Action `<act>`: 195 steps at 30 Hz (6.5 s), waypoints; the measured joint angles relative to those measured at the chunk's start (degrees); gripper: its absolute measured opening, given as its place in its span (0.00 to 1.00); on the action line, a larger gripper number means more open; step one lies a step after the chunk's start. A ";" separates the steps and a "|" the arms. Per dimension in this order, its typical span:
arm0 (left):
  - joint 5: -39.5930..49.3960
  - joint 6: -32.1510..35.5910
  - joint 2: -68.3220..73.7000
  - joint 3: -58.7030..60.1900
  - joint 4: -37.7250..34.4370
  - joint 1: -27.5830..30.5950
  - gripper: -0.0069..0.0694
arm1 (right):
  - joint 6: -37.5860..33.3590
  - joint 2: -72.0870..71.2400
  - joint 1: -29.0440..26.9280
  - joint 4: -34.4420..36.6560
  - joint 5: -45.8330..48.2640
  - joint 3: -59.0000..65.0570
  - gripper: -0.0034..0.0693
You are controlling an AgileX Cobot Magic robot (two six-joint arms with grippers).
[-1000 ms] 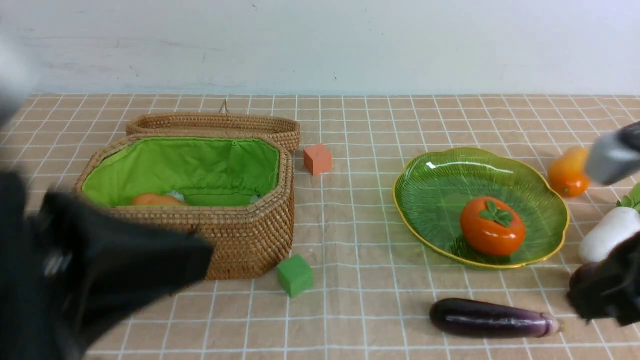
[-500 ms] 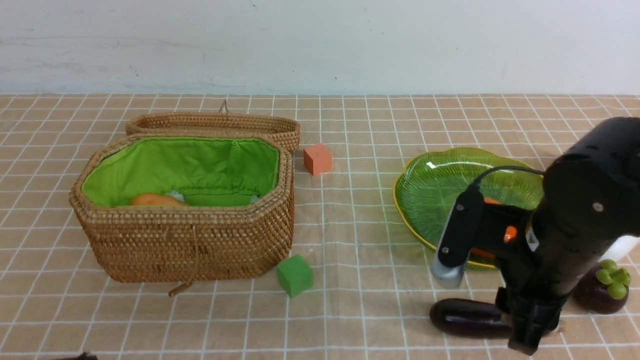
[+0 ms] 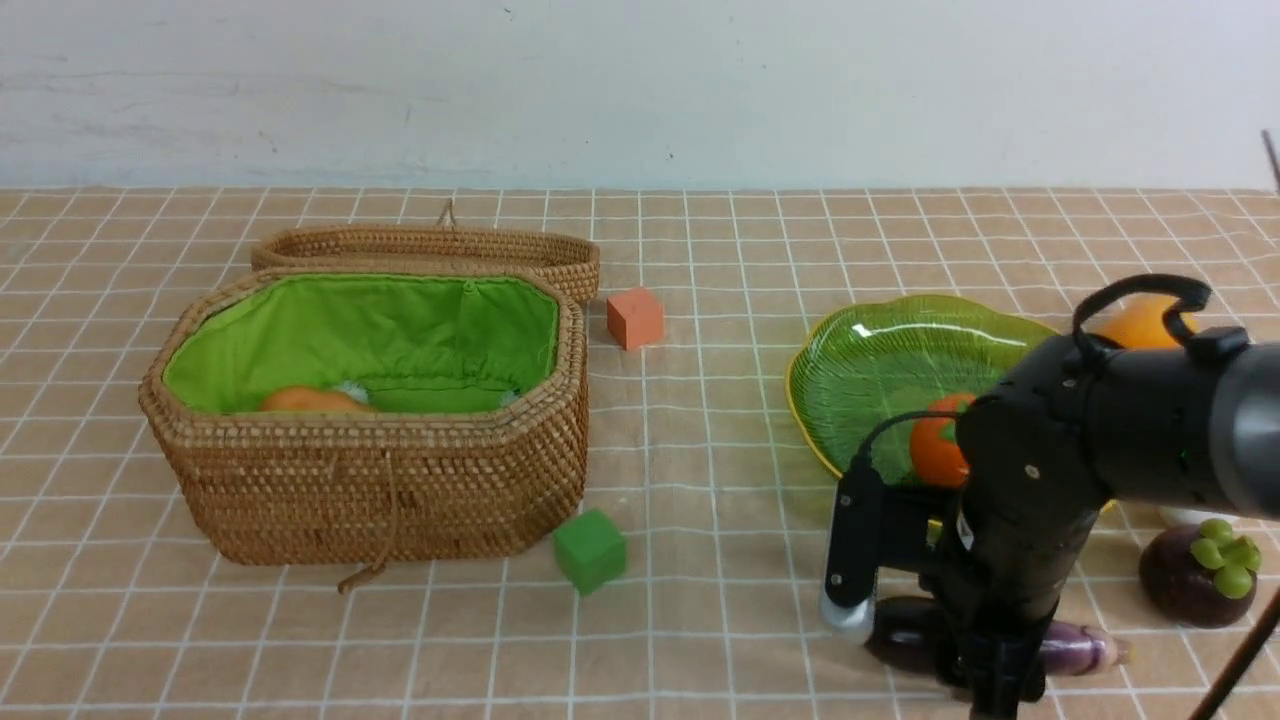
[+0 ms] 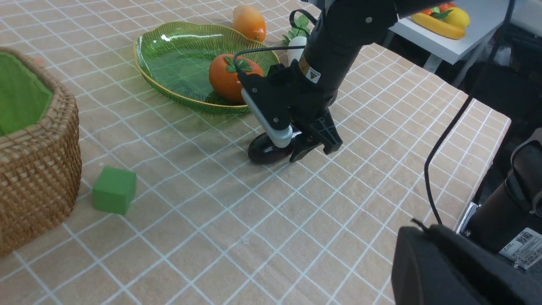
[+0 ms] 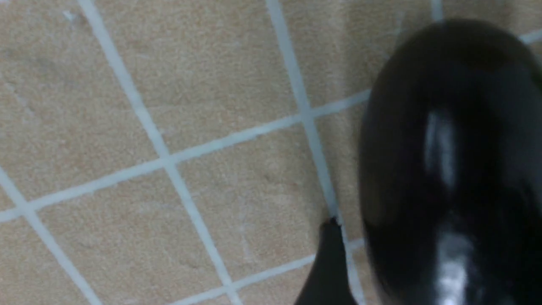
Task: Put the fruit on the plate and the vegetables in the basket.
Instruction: Grab an eggplant with your right arm and place it in the basket on the left, then use the right arm to grab a mangosteen and put it into the right plate, then take a daikon with your right arm and place it on the basket on the left.
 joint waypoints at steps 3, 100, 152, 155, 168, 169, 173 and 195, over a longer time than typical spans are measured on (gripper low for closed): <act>0.07 0.00 0.00 0.00 0.00 0.00 0.07 | -0.75 0.48 0.00 0.24 0.31 -0.49 0.71; -6.83 3.05 0.00 -0.29 10.15 0.00 0.10 | 42.53 -10.48 -31.91 16.81 -1.04 3.53 0.80; -8.96 1.41 3.50 -0.25 12.35 0.00 0.10 | 49.82 10.28 -42.80 20.54 -7.84 -16.17 0.74; -8.38 -1.58 3.50 -0.25 12.47 0.00 0.11 | 47.23 9.53 -42.80 20.47 -5.05 -16.37 0.68; 2.19 -25.95 3.50 -0.25 31.47 0.00 0.11 | 23.16 -11.70 -20.72 34.51 6.61 -27.75 0.68; 3.28 -30.25 3.50 -0.25 34.64 0.00 0.11 | 13.41 -10.65 -13.49 39.03 4.25 -31.06 0.68; 3.83 -33.49 3.50 -0.25 37.06 0.00 0.11 | -3.37 -4.68 0.41 48.17 -2.42 -38.37 0.68; -2.84 -29.91 3.50 -0.25 37.59 0.00 0.11 | 14.40 3.06 5.38 29.88 8.19 -50.27 0.79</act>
